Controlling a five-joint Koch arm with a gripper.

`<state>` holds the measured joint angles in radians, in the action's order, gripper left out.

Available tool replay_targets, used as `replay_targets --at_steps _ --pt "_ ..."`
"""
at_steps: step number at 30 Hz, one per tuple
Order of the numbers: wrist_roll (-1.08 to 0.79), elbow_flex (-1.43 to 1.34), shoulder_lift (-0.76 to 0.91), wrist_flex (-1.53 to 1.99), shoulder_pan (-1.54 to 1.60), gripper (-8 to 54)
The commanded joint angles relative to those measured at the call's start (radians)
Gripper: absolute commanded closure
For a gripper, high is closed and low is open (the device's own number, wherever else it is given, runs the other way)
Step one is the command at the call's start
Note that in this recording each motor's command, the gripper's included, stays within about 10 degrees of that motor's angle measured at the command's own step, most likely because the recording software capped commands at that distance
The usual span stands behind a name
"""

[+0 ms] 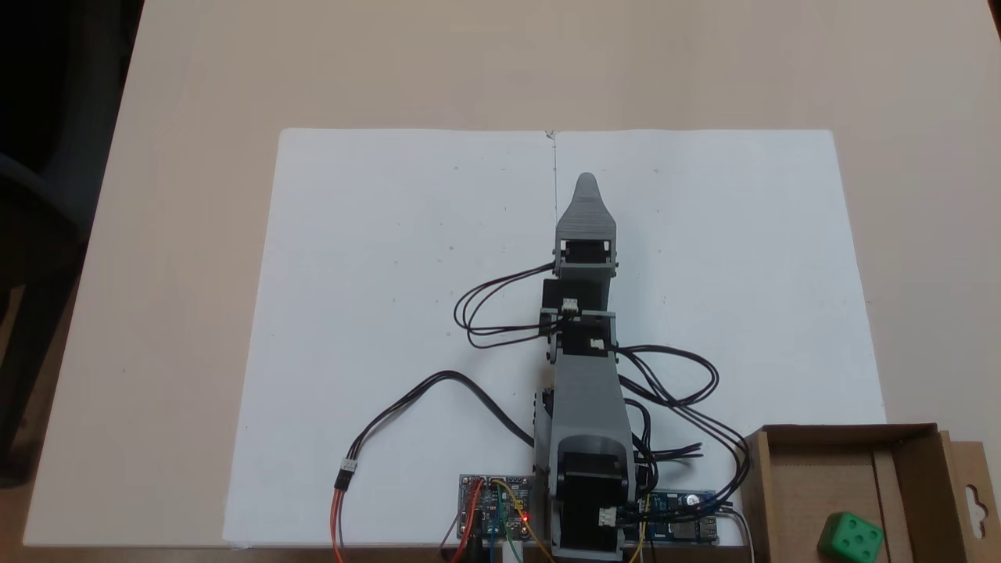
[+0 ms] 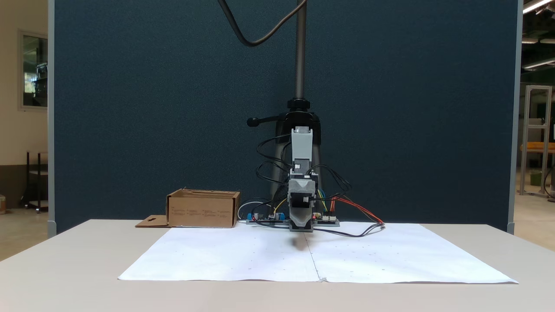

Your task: Grasp a green dice and put it in the bin.

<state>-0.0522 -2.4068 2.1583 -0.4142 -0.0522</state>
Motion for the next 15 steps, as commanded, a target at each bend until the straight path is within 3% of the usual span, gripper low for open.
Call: replay_targets --at_steps 1,15 --pt "0.018 -0.029 0.052 -0.170 -0.002 1.8" --pt "0.014 -0.425 0.201 -0.487 0.014 2.4"
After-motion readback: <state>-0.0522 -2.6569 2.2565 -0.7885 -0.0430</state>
